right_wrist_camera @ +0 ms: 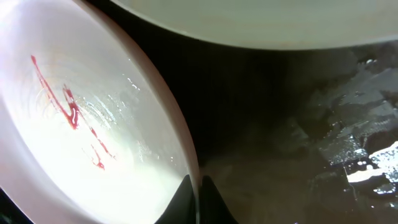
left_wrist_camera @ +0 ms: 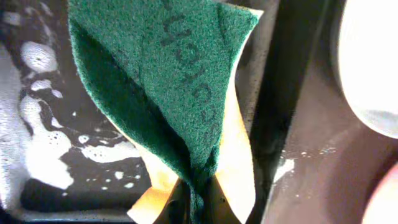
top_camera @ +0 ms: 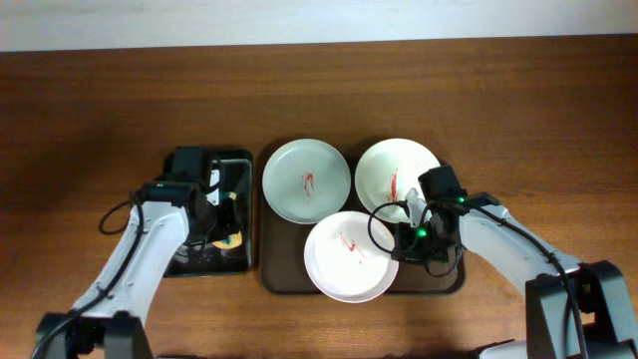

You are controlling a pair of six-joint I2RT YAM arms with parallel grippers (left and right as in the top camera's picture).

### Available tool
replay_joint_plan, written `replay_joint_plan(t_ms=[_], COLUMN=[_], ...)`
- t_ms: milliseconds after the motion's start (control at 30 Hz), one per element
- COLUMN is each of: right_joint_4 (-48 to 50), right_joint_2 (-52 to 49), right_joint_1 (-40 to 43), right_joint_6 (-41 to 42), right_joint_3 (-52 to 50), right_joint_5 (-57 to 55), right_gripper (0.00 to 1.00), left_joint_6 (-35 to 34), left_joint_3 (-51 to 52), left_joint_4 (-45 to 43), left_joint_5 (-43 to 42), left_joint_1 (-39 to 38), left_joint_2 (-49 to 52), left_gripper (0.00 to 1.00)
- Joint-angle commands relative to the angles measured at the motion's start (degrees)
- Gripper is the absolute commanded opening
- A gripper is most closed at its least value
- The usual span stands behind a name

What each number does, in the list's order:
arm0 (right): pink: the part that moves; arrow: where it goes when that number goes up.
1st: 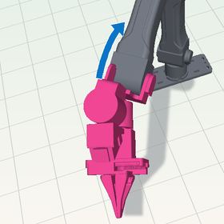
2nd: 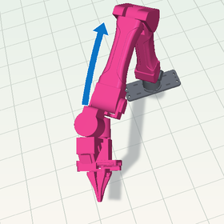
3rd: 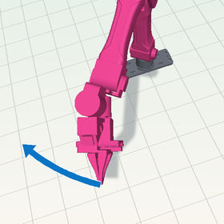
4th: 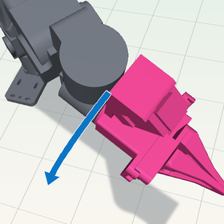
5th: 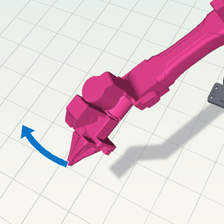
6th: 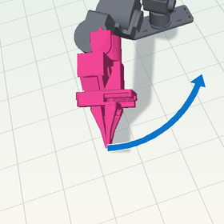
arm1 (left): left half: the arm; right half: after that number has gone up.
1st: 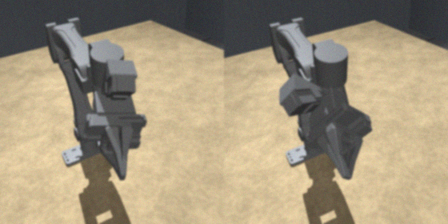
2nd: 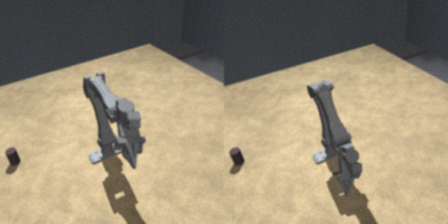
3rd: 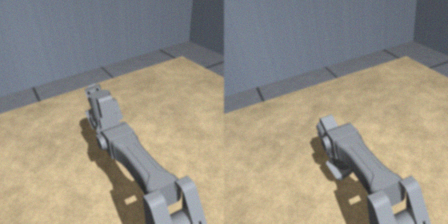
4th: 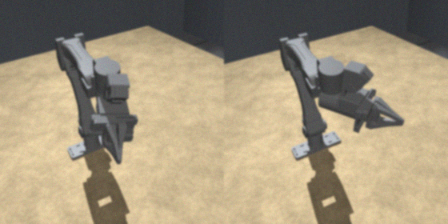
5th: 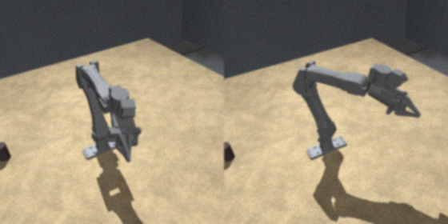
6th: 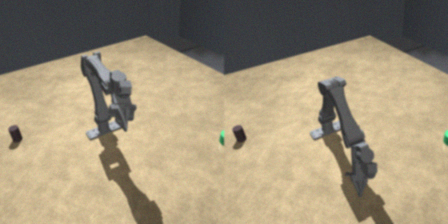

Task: Clean dirty plates on tray and stack at the side
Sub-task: 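Lift the sponge with the left gripper over the front plate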

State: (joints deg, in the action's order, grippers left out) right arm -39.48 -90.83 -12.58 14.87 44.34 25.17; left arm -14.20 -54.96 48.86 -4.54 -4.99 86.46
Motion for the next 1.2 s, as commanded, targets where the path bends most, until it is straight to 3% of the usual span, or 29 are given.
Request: replay_joint_plan(t_ms=[0,167,367,633,767,833,1033,1167], right_joint_4=[0.57,0.81,1.01,0.98,0.94,0.94,0.92,0.94], right_joint_2=[-0.31,-0.31,-0.31,-0.31,-0.31,-0.31,-0.31,-0.31], right_joint_1=[-0.59,-0.59,-0.59,-0.59,-0.59,-0.59,-0.59,-0.59], right_joint_6=[0.68,0.68,0.68,0.68,0.66,0.68,0.66,0.66], right_joint_3=[0.76,0.76,0.76,0.76,0.76,0.76,0.76,0.76], right_joint_5=[0.55,0.55,0.52,0.52,0.57,0.55,0.55,0.52], right_gripper=[0.04,0.04,0.04,0.04,0.04,0.04,0.04,0.04], left_joint_6=[-0.09,4.28,4.87,4.74,-1.73,-1.84,-1.84,-1.84], left_joint_3=[-1.79,-1.79,-1.79,-1.60,3.82,6.14,6.25,5.75], left_joint_4=[-5.33,-15.26,-15.43,-13.14,-11.63,-12.41,-13.57,-13.66], left_joint_5=[5.64,10.01,13.62,11.30,8.09,2.51,1.88,1.95], left_joint_1=[0.17,0.13,0.13,0.11,0.11,-0.24,-8.11,-10.23], left_joint_2=[-5.57,-11.91,-16.68,-16.90,-13.44,-9.64,2.03,1.03], left_gripper=[0.00,0.00,0.00,0.00,0.00,0.00,0.00,0.00])
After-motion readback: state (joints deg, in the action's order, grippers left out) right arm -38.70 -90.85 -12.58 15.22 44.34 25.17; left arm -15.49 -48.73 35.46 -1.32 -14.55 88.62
